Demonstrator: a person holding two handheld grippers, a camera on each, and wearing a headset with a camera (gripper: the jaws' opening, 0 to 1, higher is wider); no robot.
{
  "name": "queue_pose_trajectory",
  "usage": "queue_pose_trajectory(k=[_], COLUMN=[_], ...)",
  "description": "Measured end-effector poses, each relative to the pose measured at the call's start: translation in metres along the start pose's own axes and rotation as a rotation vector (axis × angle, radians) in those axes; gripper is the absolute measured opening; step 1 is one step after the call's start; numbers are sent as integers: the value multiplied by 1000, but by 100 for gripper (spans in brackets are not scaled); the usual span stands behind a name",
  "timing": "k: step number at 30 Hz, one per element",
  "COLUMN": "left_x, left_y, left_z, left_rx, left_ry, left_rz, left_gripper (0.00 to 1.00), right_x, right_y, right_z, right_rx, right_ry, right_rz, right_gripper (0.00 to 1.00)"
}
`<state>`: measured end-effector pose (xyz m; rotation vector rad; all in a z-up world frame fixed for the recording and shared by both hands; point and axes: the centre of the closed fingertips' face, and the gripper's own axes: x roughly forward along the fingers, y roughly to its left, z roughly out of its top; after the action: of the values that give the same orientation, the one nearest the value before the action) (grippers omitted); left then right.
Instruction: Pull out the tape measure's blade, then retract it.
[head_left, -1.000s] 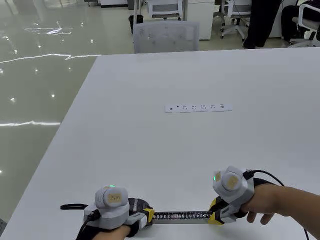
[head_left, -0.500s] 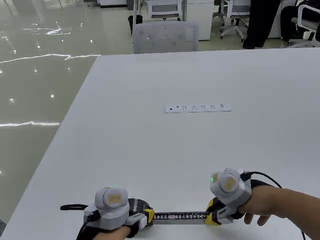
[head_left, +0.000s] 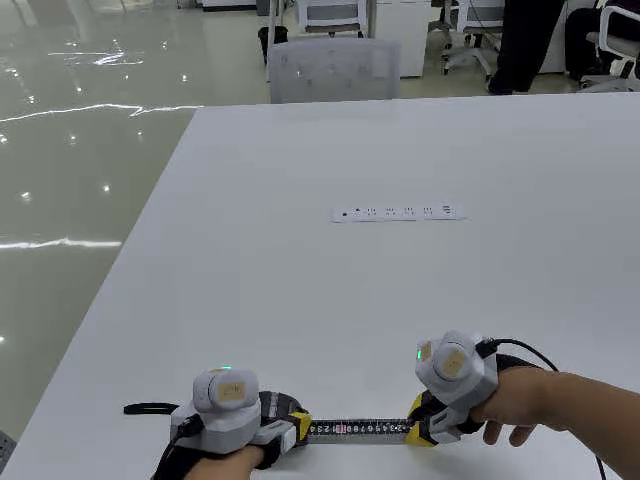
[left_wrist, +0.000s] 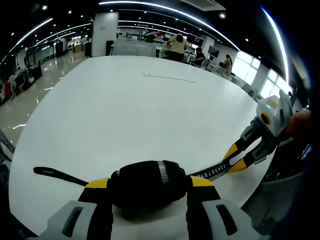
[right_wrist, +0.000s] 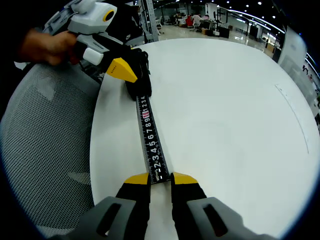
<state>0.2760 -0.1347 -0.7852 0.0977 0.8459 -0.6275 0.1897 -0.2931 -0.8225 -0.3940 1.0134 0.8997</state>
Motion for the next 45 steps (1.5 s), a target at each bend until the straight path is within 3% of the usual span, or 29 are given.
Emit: queue_pose_trajectory(k=[45], left_x=[1], left_y=[-1], left_z=[0], left_rx=[-11], left_ry=[2], left_rz=[2], left_gripper=[55], right_x=[14], right_y=[4], right_z=[22], right_rx=[-32], right_ry=[-14], right_rz=[3], right_gripper=[14])
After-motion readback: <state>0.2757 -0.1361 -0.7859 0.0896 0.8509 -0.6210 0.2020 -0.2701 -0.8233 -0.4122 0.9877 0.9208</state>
